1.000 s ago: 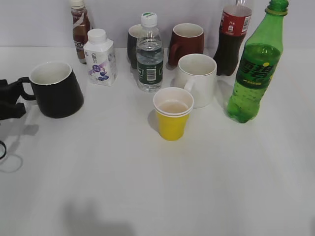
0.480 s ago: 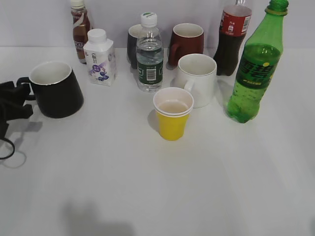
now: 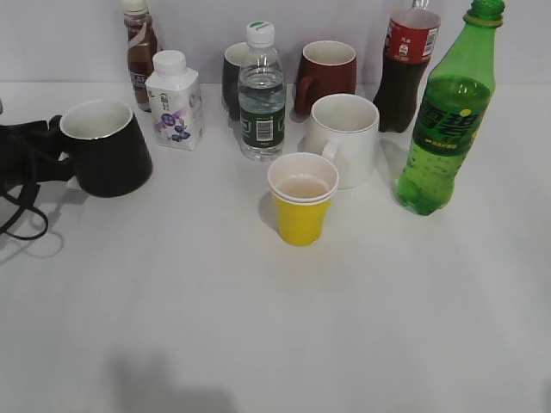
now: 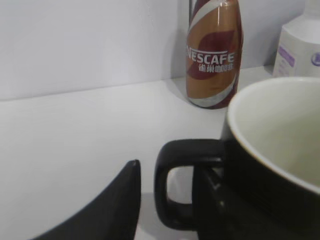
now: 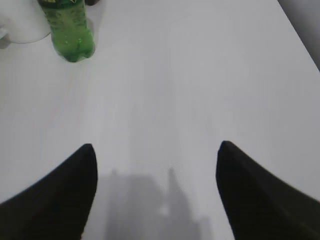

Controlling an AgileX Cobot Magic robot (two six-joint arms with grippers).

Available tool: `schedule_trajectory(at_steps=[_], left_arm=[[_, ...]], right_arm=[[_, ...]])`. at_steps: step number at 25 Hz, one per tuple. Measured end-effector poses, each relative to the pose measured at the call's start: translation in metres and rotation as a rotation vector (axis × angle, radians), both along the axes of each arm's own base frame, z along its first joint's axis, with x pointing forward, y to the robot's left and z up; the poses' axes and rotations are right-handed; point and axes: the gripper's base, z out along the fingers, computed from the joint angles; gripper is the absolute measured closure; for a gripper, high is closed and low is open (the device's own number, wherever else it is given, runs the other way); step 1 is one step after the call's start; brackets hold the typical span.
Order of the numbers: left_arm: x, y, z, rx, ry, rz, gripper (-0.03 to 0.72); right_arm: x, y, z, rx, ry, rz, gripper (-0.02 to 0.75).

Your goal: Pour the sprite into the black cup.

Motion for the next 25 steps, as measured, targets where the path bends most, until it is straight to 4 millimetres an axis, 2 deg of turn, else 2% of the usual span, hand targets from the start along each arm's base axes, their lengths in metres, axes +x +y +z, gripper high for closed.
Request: schedule_trajectory(at_steps=[10, 25], left_arm=[[0.027, -0.004, -0.002, 0.031, -0.007, -0.041, 0.43], [0.026, -0.013, -0.002, 0.087, -0.013, -0.169, 0.431]], right_arm=[[0.0, 0.0, 0.0, 0.0, 0.0, 0.0, 0.183], [0.0, 0.0, 0.0, 0.0, 0.0, 0.0, 0.183]])
